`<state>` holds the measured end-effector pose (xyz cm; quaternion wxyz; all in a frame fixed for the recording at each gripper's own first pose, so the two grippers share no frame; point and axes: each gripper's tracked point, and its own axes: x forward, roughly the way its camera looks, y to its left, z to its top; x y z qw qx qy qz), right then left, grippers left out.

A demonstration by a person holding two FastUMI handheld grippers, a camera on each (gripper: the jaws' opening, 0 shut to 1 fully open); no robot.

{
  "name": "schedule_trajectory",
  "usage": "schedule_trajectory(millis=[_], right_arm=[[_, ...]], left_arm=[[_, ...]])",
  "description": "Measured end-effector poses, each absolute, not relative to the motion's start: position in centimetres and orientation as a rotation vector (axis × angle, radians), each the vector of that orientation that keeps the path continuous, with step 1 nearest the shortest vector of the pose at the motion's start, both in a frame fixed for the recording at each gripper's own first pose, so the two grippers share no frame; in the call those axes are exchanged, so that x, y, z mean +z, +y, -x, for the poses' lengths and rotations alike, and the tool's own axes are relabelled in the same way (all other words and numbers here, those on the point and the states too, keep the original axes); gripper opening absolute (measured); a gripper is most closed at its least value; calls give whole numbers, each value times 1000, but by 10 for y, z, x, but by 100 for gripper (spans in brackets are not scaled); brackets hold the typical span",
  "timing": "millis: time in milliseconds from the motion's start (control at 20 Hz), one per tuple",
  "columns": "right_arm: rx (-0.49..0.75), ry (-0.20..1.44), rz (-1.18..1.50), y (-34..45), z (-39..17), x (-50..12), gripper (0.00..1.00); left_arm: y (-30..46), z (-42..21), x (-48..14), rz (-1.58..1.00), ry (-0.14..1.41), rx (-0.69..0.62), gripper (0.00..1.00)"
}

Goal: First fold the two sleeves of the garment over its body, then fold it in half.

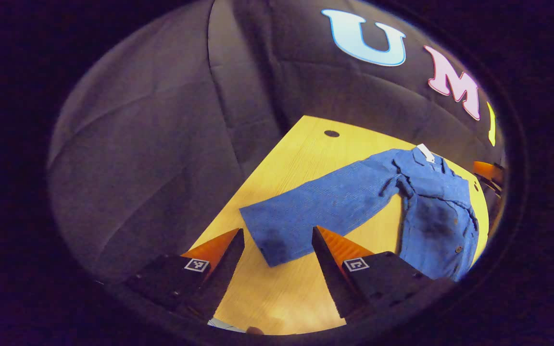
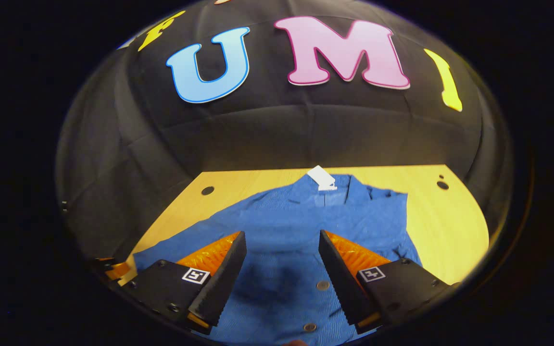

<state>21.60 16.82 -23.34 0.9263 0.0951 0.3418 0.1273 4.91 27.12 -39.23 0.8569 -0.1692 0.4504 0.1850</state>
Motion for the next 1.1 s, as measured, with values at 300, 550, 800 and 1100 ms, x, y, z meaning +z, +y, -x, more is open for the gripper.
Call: schedule_trajectory(millis=[300, 550, 800, 1100], right_arm=[[339, 709, -93, 121, -155, -223, 96], [344, 756, -190, 105, -142, -221, 96], [323, 794, -181, 80, -145, -237, 96], [277, 808, -184, 48, -155, -240, 96]], left_arm=[[279, -59, -437, 434, 1135, 490, 84], [287, -67, -433, 478, 1104, 559, 83], [284, -76, -417, 465, 1128, 540, 41], [272, -97, -412, 538, 1075, 544, 0]])
